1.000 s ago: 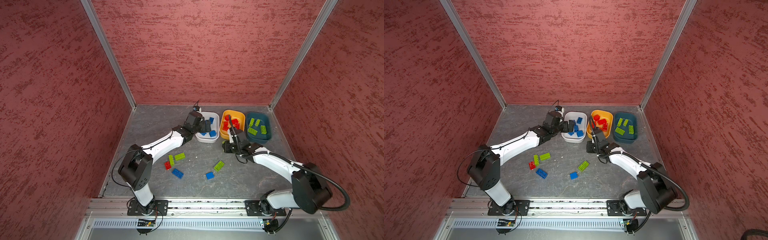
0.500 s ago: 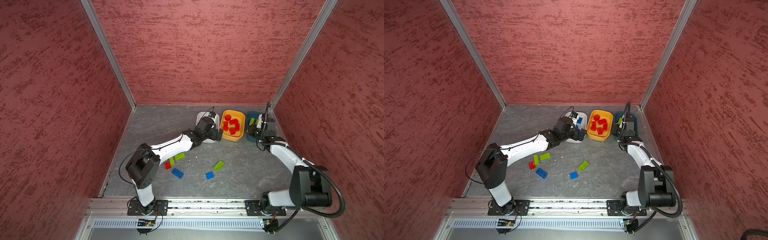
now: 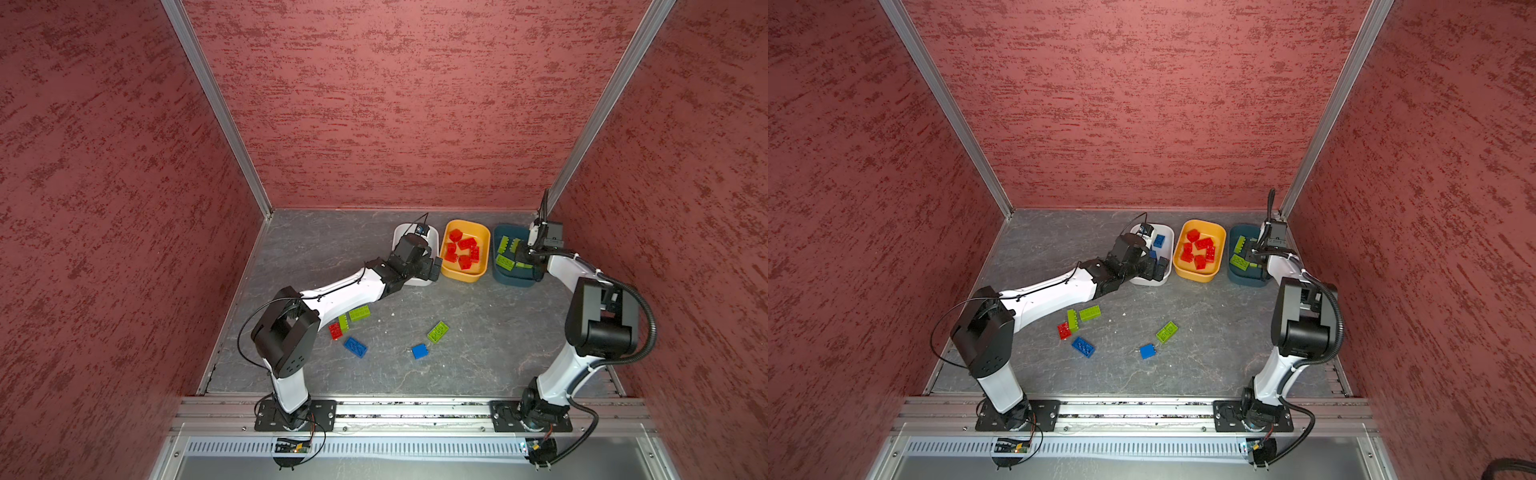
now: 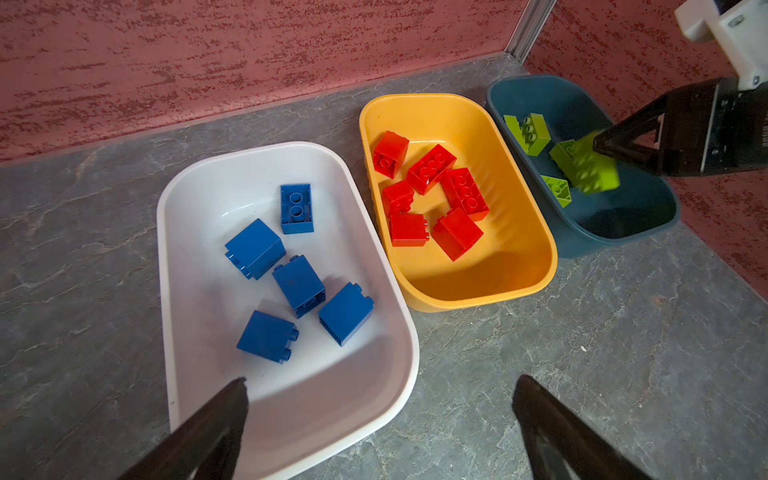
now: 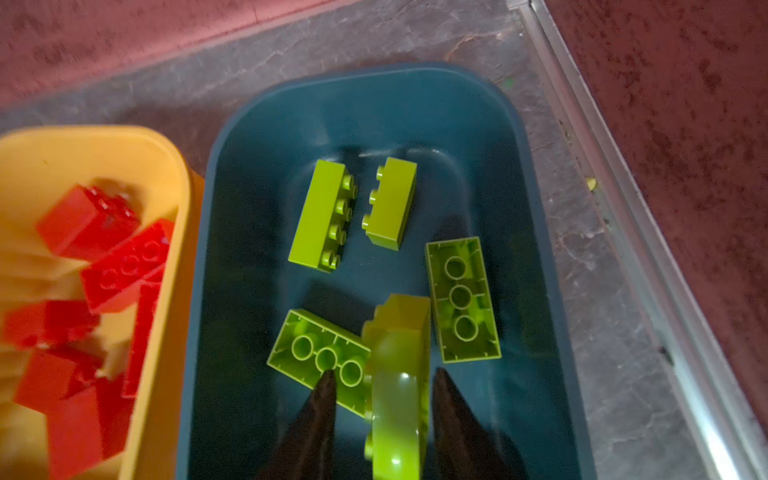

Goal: Sort the legos into containers by color
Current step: 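Carry the lime-green brick with right gripper into the teal bin and release, then move right gripper back to the pile and grasp another lime-green brick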

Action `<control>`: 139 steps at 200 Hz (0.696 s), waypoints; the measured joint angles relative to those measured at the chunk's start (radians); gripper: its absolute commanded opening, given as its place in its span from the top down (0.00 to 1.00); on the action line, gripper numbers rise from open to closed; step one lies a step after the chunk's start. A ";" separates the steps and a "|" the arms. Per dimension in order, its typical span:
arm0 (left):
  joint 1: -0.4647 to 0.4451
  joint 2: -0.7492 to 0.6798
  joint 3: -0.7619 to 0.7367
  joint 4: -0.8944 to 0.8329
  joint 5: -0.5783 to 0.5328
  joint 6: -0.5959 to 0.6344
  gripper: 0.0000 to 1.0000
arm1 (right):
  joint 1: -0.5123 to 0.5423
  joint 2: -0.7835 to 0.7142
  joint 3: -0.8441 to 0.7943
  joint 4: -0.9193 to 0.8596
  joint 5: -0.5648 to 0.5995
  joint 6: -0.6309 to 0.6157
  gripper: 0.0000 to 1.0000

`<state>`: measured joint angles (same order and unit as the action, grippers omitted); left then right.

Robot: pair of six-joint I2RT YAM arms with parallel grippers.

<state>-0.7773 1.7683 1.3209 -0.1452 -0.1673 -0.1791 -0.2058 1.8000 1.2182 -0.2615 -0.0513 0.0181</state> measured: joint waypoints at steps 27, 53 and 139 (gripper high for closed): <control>0.000 0.000 0.005 -0.004 -0.005 0.002 0.00 | 0.011 0.020 0.040 -0.037 0.046 -0.035 0.38; 0.000 0.000 0.014 -0.005 -0.014 0.000 0.01 | 0.032 0.004 0.039 -0.048 0.077 -0.040 0.32; 0.000 0.000 0.014 -0.003 -0.044 -0.043 0.01 | 0.185 -0.341 -0.214 -0.019 0.031 0.051 0.01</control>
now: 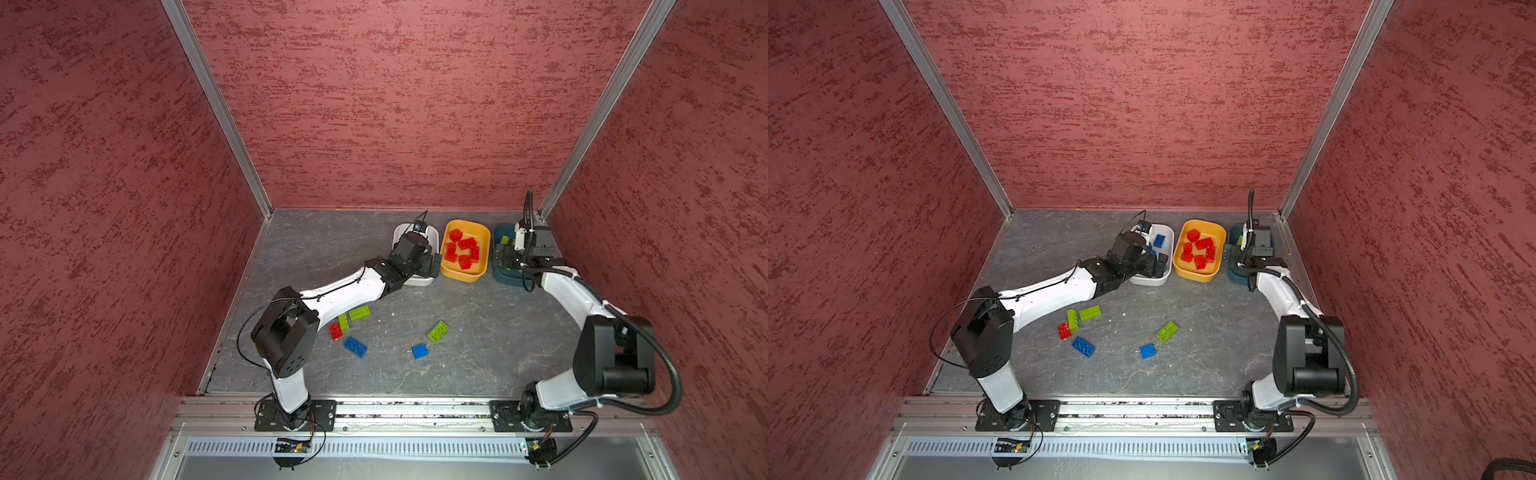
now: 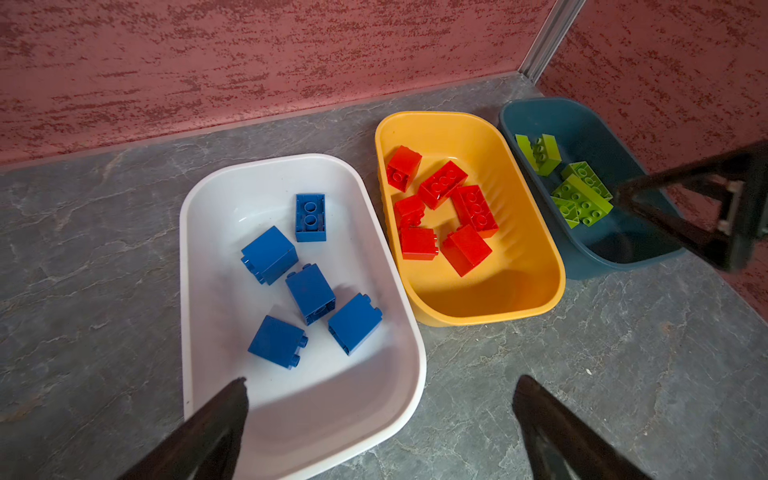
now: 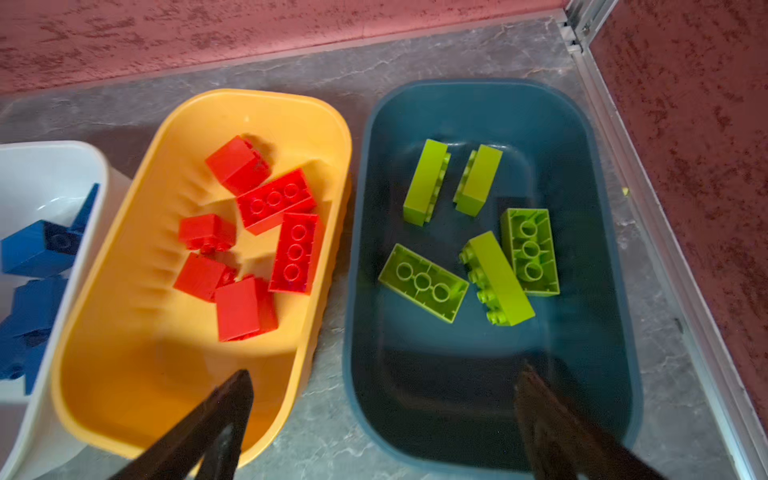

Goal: Sort the legos into containers by color
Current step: 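Move right gripper back to the pile and grasp another lime-green brick, then carry the lime-green brick with right gripper into the teal bin and release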

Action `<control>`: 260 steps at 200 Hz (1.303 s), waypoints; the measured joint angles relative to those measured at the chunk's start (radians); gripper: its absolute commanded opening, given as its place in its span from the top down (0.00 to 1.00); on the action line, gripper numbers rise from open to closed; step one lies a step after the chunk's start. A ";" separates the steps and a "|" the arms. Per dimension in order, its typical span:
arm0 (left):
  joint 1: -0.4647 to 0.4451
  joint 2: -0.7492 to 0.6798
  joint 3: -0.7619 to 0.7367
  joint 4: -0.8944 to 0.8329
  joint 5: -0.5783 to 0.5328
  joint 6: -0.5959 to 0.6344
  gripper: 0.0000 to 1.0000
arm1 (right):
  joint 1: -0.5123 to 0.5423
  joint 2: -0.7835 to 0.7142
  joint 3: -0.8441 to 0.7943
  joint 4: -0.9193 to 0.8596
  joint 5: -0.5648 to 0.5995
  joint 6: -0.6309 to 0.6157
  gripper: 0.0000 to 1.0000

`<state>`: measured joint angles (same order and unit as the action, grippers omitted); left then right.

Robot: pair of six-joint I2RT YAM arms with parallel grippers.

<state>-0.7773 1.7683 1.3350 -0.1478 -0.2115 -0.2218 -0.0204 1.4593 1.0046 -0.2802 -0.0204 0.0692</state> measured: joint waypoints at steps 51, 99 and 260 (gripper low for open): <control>0.011 -0.003 -0.021 0.006 -0.010 -0.050 0.01 | 0.137 -0.140 -0.079 -0.034 -0.074 0.037 0.01; 0.052 -0.018 -0.043 0.006 -0.010 -0.121 0.01 | 0.386 -0.150 -0.218 -0.045 -0.106 0.143 0.01; 0.082 -0.037 -0.063 -0.040 -0.097 -0.201 0.00 | 0.799 0.069 -0.227 -0.157 0.014 0.101 0.22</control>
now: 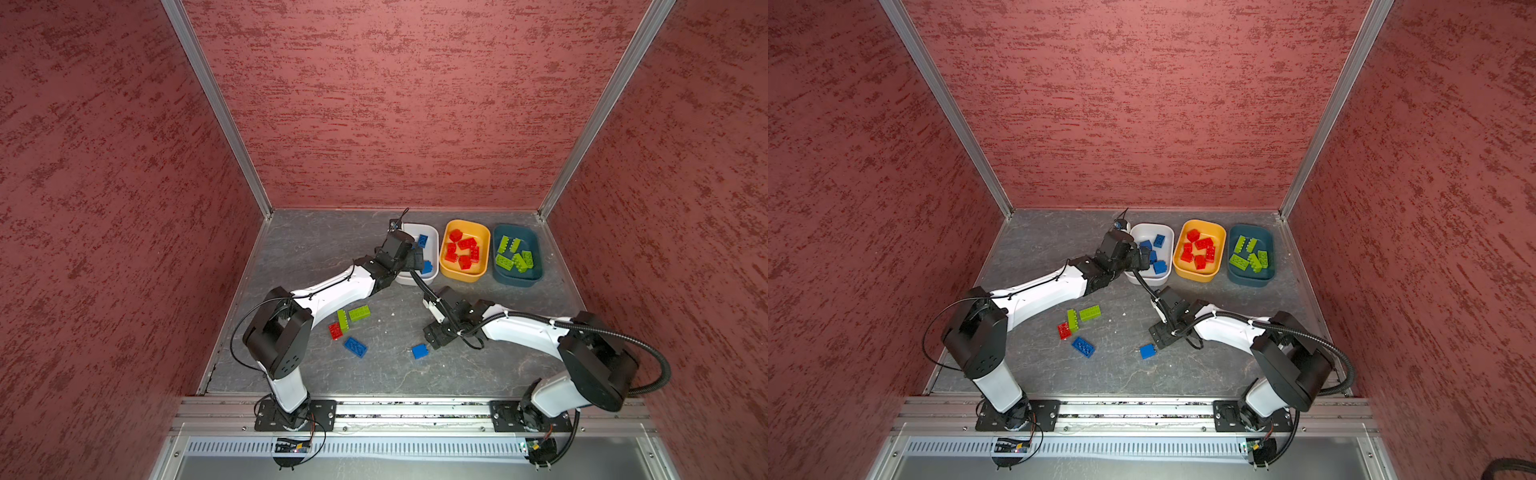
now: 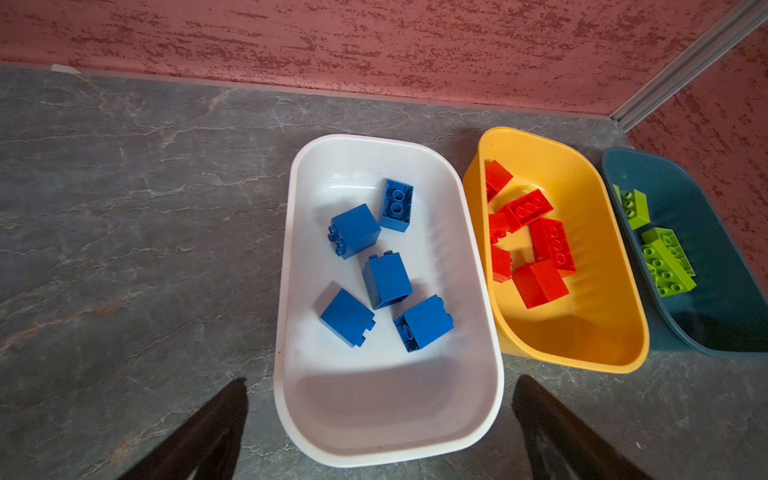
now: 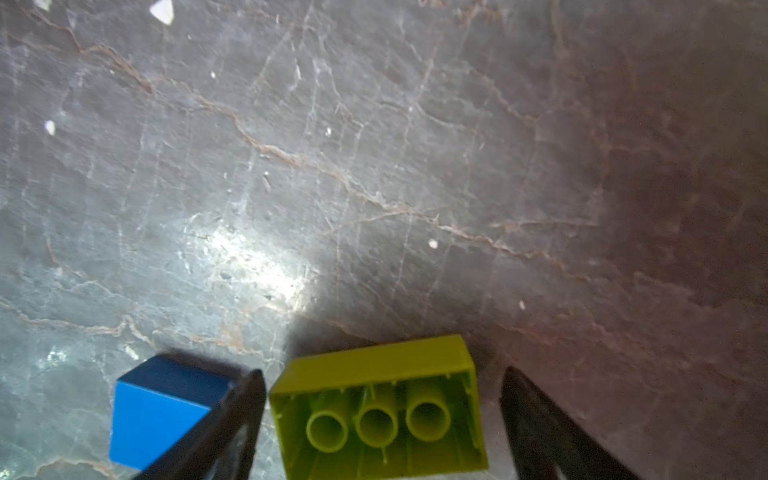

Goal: Sort the legos into containers by color
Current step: 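Carry the lime-green brick with right gripper into the teal bin and release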

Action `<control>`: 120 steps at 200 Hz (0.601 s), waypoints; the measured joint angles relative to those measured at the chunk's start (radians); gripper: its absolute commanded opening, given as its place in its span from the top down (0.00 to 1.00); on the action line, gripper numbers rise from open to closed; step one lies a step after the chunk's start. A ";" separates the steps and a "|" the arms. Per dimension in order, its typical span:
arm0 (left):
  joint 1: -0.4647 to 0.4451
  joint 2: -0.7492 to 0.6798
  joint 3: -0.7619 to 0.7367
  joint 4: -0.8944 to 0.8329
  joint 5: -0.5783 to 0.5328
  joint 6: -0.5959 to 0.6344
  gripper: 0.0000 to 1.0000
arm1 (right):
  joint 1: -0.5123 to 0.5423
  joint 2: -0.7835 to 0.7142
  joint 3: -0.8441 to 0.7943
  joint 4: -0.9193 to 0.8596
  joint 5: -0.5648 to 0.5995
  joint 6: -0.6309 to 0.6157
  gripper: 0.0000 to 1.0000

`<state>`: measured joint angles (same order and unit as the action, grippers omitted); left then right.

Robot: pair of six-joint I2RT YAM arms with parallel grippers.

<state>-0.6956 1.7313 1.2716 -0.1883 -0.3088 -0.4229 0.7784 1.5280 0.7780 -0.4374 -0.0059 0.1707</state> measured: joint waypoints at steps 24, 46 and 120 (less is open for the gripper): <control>0.005 -0.018 -0.026 -0.005 -0.039 -0.023 0.01 | 0.005 0.007 0.009 -0.008 0.015 0.006 0.28; 0.020 -0.043 -0.056 -0.009 -0.047 -0.037 0.01 | 0.005 0.011 0.010 -0.011 0.035 0.026 0.34; 0.041 -0.048 -0.089 0.043 0.093 -0.026 0.00 | -0.167 -0.188 -0.036 0.042 0.082 0.134 0.46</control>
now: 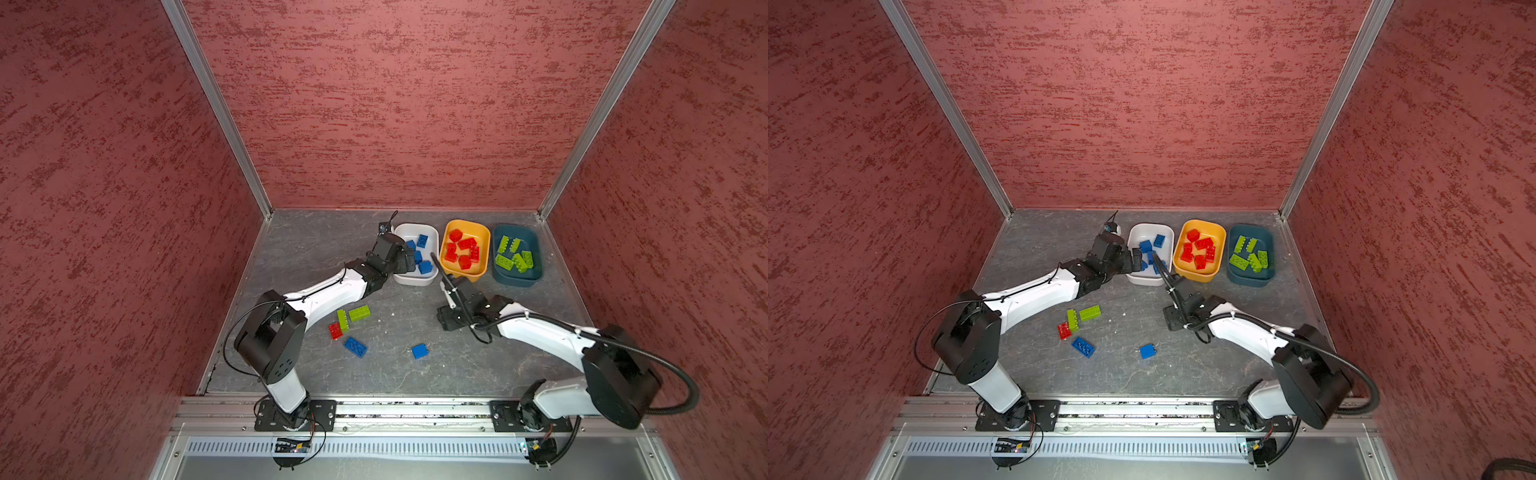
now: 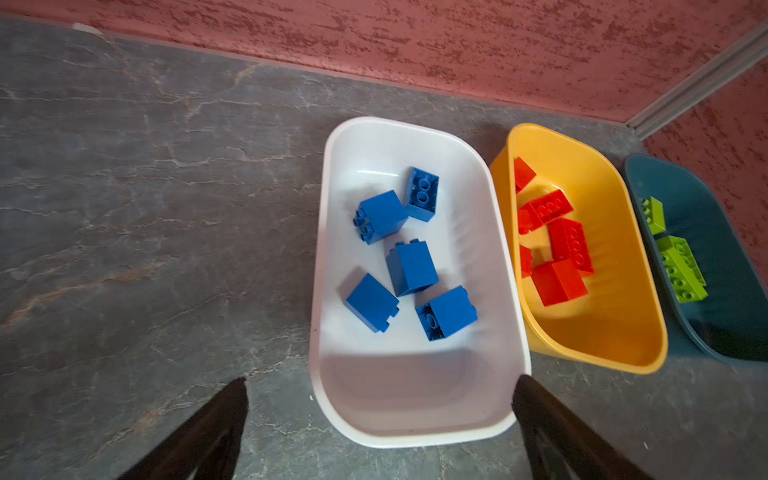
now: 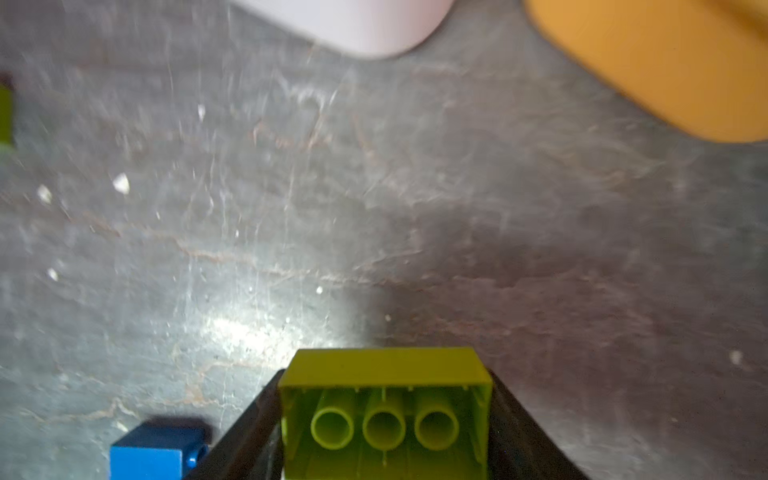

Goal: Sort the legos into containers by color
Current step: 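Carry the lime-green brick with right gripper into the teal bin and release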

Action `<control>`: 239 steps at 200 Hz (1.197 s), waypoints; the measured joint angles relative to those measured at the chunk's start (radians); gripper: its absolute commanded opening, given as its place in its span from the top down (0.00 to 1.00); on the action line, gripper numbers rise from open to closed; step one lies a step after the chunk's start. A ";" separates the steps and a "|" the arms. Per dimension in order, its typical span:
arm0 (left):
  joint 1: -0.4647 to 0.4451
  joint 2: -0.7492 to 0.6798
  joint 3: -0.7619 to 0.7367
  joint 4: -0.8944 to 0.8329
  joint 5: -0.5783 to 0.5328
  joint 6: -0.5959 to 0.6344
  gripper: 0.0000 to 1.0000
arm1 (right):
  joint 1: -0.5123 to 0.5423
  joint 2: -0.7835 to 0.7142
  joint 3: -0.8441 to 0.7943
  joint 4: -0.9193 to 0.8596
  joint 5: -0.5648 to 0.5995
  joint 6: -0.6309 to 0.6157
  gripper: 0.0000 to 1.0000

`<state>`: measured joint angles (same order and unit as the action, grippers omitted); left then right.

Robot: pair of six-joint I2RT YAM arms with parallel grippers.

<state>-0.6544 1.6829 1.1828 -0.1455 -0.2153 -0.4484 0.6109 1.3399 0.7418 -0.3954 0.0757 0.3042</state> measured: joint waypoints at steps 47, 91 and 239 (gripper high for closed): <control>-0.004 0.014 0.024 0.044 0.166 0.050 0.01 | -0.230 -0.150 -0.064 0.097 -0.068 0.046 0.46; -0.040 0.066 0.074 0.090 0.333 0.118 0.01 | -0.437 -0.158 -0.078 0.259 -0.198 0.090 0.46; -0.091 -0.017 0.022 0.138 0.004 0.173 0.00 | -0.818 0.441 0.497 0.272 -0.235 -0.012 0.27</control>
<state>-0.7452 1.6657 1.2049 -0.0074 -0.2115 -0.2756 -0.2066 1.7809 1.2392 -0.1230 -0.1593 0.2924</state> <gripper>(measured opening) 0.994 0.668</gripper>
